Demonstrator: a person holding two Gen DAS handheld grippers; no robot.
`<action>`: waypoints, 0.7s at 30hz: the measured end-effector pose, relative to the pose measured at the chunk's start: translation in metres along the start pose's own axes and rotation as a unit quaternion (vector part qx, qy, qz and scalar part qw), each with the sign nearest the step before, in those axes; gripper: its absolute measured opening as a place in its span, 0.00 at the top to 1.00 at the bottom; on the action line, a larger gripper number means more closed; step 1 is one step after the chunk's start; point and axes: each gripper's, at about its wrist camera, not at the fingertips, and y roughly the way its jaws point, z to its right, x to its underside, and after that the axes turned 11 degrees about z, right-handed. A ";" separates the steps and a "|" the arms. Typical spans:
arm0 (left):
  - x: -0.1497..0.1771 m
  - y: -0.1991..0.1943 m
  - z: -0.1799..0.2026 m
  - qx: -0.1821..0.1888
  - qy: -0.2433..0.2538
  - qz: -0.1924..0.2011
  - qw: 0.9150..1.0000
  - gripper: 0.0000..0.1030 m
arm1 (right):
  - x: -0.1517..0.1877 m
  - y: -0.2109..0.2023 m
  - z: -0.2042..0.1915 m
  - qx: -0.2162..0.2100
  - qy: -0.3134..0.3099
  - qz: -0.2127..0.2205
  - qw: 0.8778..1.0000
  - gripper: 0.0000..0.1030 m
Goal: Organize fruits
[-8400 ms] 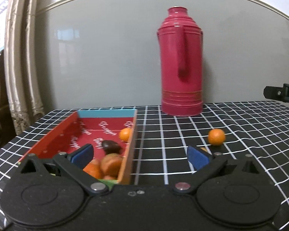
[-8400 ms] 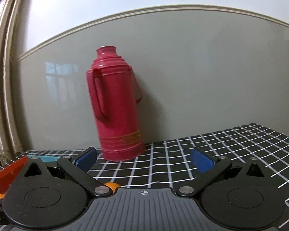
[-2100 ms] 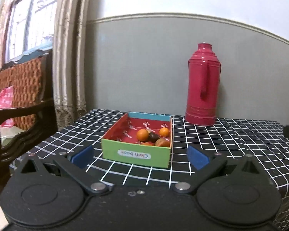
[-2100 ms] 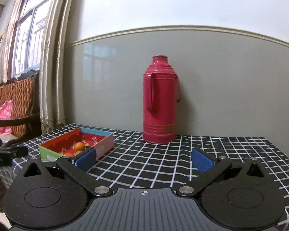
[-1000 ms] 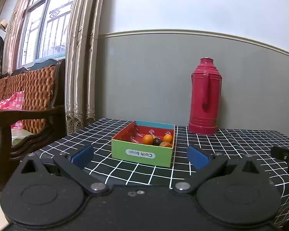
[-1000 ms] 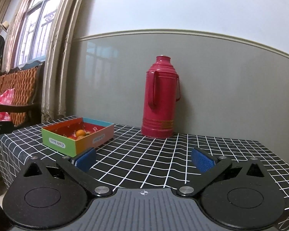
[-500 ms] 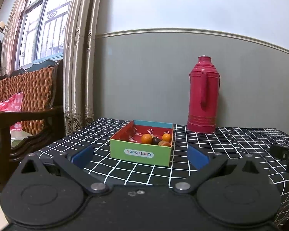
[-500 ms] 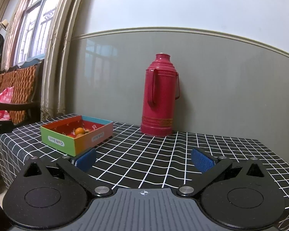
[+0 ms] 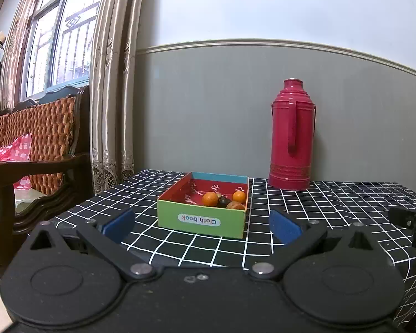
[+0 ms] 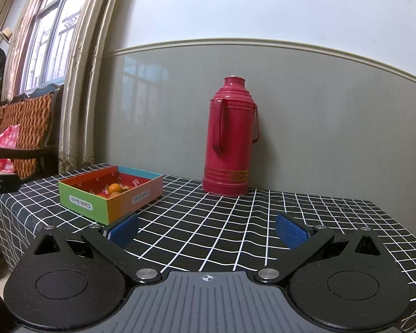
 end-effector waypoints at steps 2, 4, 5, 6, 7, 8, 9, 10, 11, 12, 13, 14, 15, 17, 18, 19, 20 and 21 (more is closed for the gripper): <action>0.000 0.000 0.000 0.000 0.000 0.000 1.000 0.06 | 0.000 0.000 0.000 0.000 0.000 0.000 1.000 0.00; 0.000 0.000 0.000 0.000 0.000 0.000 1.000 0.06 | 0.000 0.001 0.000 0.000 0.000 -0.001 1.000 0.00; 0.000 0.000 0.001 0.000 0.000 0.000 1.000 0.06 | 0.000 0.001 0.001 0.000 0.000 0.000 1.000 0.00; 0.000 0.000 0.001 -0.001 0.000 0.000 1.000 0.06 | 0.000 0.001 0.001 0.000 0.000 0.000 1.000 0.00; 0.000 0.000 0.001 0.000 0.000 0.000 1.000 0.06 | 0.000 0.001 0.001 0.000 0.000 -0.001 1.000 0.00; 0.000 0.000 0.001 0.000 0.000 0.000 1.000 0.06 | 0.000 0.001 0.001 0.000 0.000 -0.001 1.000 0.00; 0.000 0.000 0.001 -0.001 0.000 0.000 1.000 0.06 | 0.000 0.001 0.001 0.000 0.000 -0.001 1.000 0.00; 0.000 0.000 0.001 -0.001 0.000 0.000 1.000 0.06 | 0.000 0.001 0.001 0.000 0.000 0.000 1.000 0.00; 0.000 0.000 0.001 0.000 0.000 0.000 1.000 0.06 | 0.000 0.001 0.001 0.000 0.000 0.000 1.000 0.00; 0.000 0.000 0.001 0.000 0.000 0.000 1.000 0.06 | 0.000 0.001 0.000 0.000 0.000 0.000 1.000 0.00; 0.000 0.001 0.001 0.000 0.000 0.000 1.000 0.06 | 0.000 0.001 0.000 0.000 0.000 0.000 1.000 0.00; 0.000 0.000 0.001 0.001 0.000 0.000 1.000 0.06 | 0.000 0.001 0.001 0.000 0.000 -0.001 1.000 0.00; 0.001 0.001 0.001 0.001 0.000 0.000 1.000 0.06 | 0.000 0.001 0.001 0.000 0.001 -0.001 1.000 0.00; 0.001 0.001 0.000 0.001 0.000 0.000 1.000 0.06 | 0.001 0.001 0.001 0.000 0.001 -0.001 1.000 0.00; 0.001 0.001 0.000 0.001 0.000 -0.001 1.000 0.06 | 0.001 0.002 0.001 0.000 0.002 -0.001 1.000 0.00; 0.001 0.001 0.000 0.001 0.000 -0.001 1.000 0.06 | 0.002 0.002 0.001 0.001 0.002 -0.001 1.000 0.00; 0.001 0.001 0.000 0.001 0.000 -0.001 1.000 0.06 | 0.002 0.002 0.001 0.001 0.002 -0.001 1.000 0.00; 0.001 0.001 0.001 0.001 0.000 -0.001 1.000 0.06 | 0.002 0.002 0.001 0.000 0.001 -0.001 1.000 0.00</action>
